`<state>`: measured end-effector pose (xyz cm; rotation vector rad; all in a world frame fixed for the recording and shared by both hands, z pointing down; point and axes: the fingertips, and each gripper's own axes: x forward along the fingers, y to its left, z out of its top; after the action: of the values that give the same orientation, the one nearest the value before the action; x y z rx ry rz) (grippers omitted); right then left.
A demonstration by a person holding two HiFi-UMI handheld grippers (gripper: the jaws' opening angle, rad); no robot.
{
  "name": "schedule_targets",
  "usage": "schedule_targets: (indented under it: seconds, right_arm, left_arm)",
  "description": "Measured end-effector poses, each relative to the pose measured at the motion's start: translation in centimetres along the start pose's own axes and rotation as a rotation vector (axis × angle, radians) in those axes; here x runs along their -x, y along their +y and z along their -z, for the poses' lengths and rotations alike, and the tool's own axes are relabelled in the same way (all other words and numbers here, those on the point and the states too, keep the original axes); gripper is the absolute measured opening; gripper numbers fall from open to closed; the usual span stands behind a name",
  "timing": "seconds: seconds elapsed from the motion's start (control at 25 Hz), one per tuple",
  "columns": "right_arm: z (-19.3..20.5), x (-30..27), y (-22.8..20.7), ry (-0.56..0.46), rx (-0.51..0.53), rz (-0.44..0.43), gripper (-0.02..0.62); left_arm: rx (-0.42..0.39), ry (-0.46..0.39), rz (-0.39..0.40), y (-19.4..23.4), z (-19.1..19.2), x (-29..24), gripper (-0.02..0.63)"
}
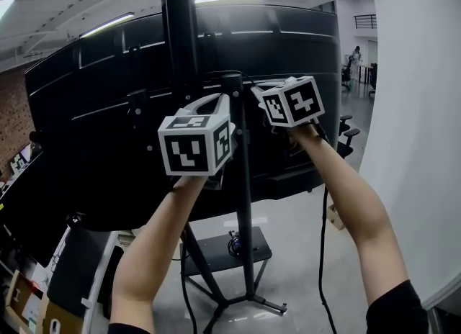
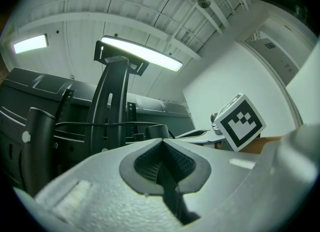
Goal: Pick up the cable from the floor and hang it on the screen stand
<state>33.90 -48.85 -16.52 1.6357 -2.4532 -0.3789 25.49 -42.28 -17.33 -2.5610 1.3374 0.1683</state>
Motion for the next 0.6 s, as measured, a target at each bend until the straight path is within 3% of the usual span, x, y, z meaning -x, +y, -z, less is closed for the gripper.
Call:
schedule_targets:
  seconds: [0.12, 0.4, 0.6]
  right_arm:
    - [0.5, -0.1, 0.7, -0.049, -0.089, -0.028, 0.011]
    - [1.1, -1.1, 1.4, -0.129, -0.149, -0.034, 0.012]
    - [0.9, -1.3, 1.5, -0.160, -0.116, -0.049, 0.014]
  left_arm:
    - [0.014, 0.009, -0.017, -0.2, 0.6, 0.5, -0.003]
    - [0.021, 0.046, -0.061, 0.4, 2.5, 1.8, -0.002]
    - [0.017, 0.069, -0.090, 1.0, 3.5, 2.7, -0.003]
